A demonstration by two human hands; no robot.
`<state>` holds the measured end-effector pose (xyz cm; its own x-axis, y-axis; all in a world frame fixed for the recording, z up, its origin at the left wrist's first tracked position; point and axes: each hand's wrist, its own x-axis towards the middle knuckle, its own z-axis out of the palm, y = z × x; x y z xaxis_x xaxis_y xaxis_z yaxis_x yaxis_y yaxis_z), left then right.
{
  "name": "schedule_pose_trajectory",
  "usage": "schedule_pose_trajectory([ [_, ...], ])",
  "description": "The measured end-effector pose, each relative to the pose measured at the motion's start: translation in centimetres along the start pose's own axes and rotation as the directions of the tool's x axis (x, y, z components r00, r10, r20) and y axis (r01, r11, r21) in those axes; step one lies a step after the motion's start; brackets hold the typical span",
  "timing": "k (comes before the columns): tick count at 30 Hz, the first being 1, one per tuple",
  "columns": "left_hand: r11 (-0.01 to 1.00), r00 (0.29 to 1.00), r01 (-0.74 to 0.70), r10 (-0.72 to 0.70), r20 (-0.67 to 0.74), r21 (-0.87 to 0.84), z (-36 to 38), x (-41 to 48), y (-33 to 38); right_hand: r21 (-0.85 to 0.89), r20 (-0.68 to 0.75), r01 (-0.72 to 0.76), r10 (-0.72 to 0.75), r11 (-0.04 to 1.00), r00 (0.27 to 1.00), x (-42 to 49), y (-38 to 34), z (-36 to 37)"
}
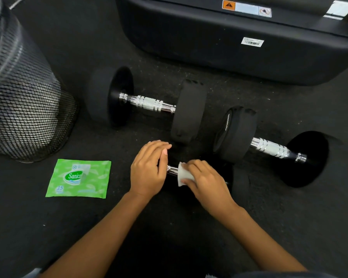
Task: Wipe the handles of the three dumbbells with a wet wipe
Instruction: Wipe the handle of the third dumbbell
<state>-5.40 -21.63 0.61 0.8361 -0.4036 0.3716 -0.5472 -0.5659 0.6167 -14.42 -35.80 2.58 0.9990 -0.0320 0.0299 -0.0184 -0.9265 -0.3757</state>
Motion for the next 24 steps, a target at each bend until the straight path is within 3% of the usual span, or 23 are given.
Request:
schedule_pose_trajectory([
  [5,1.000,1.000,-0.003,0.003,-0.010,-0.006,0.1,0.0,0.0,0.164,0.148,-0.142,0.118,0.976,0.982,2.1,-0.7,-0.3],
  [8,1.000,1.000,-0.011,0.011,-0.009,0.002,0.0,0.0,0.0,0.185,0.156,-0.098,0.069,0.978,0.985,2.9,-1.6,0.3],
  [12,1.000,1.000,-0.007,0.007,-0.004,0.006,0.0,0.0,-0.1,0.060,0.088,0.036,-0.041,0.998,0.995,1.0,-0.8,0.1],
  [15,1.000,1.000,0.001,-0.001,-0.003,0.003,0.1,0.0,0.0,0.059,0.040,0.004,-0.006,0.998,0.999,0.6,-0.2,-0.4],
  [20,1.000,1.000,0.000,0.000,-0.007,-0.004,0.1,0.0,-0.1,0.240,0.250,-0.200,0.139,0.950,0.958,3.7,-1.4,0.0],
  [24,1.000,1.000,-0.008,0.008,-0.010,-0.001,0.1,-0.1,-0.2,0.269,0.277,-0.147,0.070,0.952,0.958,3.1,-1.4,0.2],
])
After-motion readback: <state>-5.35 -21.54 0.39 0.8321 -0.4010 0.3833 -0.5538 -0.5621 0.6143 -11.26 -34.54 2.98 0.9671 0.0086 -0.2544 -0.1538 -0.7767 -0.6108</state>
